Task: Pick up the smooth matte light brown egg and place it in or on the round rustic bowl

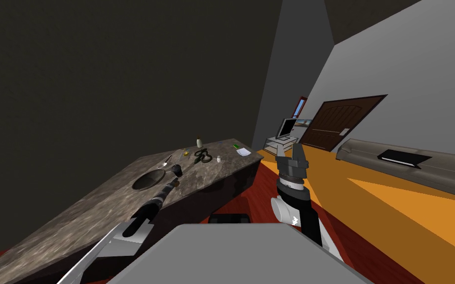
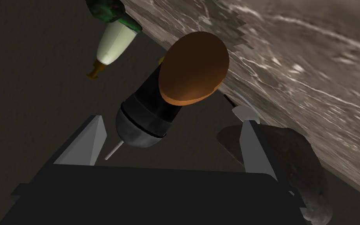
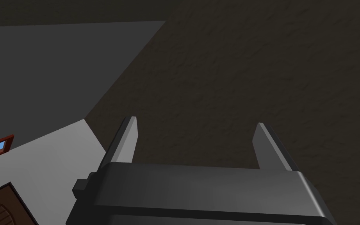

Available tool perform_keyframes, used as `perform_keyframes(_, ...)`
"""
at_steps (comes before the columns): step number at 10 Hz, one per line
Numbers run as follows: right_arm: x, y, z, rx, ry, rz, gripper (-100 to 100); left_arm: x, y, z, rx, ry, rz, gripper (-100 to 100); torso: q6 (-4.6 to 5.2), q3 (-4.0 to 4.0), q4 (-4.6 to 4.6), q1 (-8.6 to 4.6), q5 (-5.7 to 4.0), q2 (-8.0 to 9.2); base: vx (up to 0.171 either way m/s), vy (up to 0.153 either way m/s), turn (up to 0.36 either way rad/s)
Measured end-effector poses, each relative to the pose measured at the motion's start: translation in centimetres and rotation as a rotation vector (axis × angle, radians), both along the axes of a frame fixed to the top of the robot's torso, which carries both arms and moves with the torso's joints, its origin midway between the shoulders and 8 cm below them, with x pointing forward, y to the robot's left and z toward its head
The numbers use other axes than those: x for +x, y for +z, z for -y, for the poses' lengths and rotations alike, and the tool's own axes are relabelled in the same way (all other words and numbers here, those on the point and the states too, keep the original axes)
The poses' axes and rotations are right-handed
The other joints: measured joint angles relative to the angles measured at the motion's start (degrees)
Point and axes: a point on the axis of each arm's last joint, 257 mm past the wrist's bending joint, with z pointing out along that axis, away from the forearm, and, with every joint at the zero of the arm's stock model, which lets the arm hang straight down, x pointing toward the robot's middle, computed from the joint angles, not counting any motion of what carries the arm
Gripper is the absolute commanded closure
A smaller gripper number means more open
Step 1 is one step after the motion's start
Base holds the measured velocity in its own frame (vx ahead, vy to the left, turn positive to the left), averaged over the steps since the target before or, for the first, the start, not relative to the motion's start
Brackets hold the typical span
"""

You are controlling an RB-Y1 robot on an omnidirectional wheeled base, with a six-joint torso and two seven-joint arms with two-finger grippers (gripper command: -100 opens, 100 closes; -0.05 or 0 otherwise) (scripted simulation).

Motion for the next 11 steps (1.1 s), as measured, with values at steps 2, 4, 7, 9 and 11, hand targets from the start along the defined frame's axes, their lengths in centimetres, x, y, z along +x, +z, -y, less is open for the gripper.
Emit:
perform_keyframes(2, 0.0, 0.0, 0.0, 0.0, 0.0, 0.0, 0, -1.5, -1.7, -0.8, -0.008, 0.034, -0.049, -100, 0.0, 0.03, 0.01, 0.05, 0.01, 0.06, 0.044, -0.022, -0.01)
perform_keyframes(4, 0.0, 0.0, 0.0, 0.0, 0.0, 0.0, 0, -1.5, -1.8, -0.9, -0.008, 0.036, -0.052, -100, 0.0, 0.16, 0.06, 0.17, 0.03, 0.28, 0.027, 0.005, -0.017)
perform_keyframes(7, 0.0, 0.0, 0.0, 0.0, 0.0, 0.0, 0, -1.3, -2.4, -1.2, -0.009, 0.043, -0.051, 100, -0.01, 0.18, 0.07, 0.2, 0.04, 0.33, 0.009, 0.006, -0.011)
perform_keyframes(9, 0.0, 0.0, 0.0, 0.0, 0.0, 0.0, 0, -1.3, -2.4, -1.3, -0.007, 0.044, -0.053, 100, 0.01, 0.22, 0.1, 0.17, 0.06, 0.36, 0.0, 0.0, 0.0)
perform_keyframes(11, 0.0, 0.0, 0.0, 0.0, 0.0, 0.0, 0, -1.3, -2.4, -1.2, -0.008, 0.043, -0.052, 100, 0.0, 0.22, 0.1, 0.2, 0.05, 0.38, 0.0, 0.0, 0.0)
